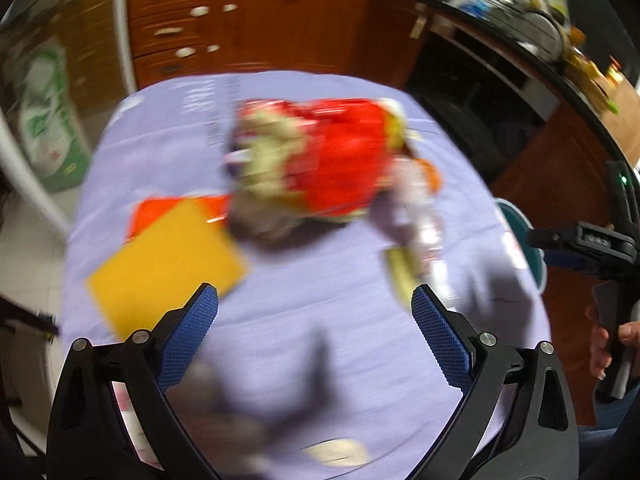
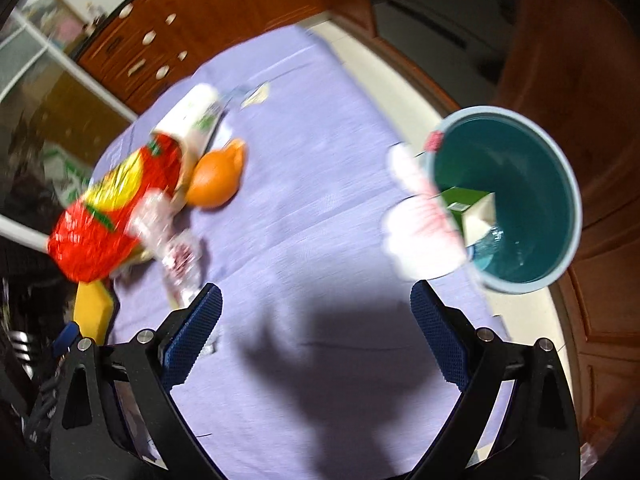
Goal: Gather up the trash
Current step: 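Grasp the clear plastic bag with the right tool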
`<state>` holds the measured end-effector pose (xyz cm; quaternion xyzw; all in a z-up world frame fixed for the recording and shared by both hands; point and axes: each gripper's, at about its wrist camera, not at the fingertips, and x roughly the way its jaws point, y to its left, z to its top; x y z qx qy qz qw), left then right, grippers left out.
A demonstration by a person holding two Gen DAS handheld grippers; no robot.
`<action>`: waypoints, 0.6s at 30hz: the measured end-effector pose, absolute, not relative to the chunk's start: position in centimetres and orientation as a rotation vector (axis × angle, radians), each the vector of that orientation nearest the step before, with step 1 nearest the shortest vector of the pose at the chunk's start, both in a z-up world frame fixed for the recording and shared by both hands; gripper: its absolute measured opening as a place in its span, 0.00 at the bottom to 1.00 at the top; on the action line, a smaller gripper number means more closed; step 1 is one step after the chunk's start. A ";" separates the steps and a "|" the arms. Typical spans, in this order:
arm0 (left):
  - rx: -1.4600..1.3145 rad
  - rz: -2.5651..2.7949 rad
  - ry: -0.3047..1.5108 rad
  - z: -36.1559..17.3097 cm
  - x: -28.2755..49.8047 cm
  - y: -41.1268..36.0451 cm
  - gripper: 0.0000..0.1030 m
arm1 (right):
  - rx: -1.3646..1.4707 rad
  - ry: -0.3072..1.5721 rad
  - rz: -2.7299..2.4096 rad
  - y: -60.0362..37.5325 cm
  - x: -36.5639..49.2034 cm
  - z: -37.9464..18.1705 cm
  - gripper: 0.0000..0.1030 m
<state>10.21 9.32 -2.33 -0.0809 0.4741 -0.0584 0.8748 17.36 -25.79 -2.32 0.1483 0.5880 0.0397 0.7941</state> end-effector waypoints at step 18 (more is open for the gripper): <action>-0.009 -0.190 1.026 -6.0 11.0 18.4 0.95 | 0.209 1.363 0.151 -16.3 17.6 -4.7 0.89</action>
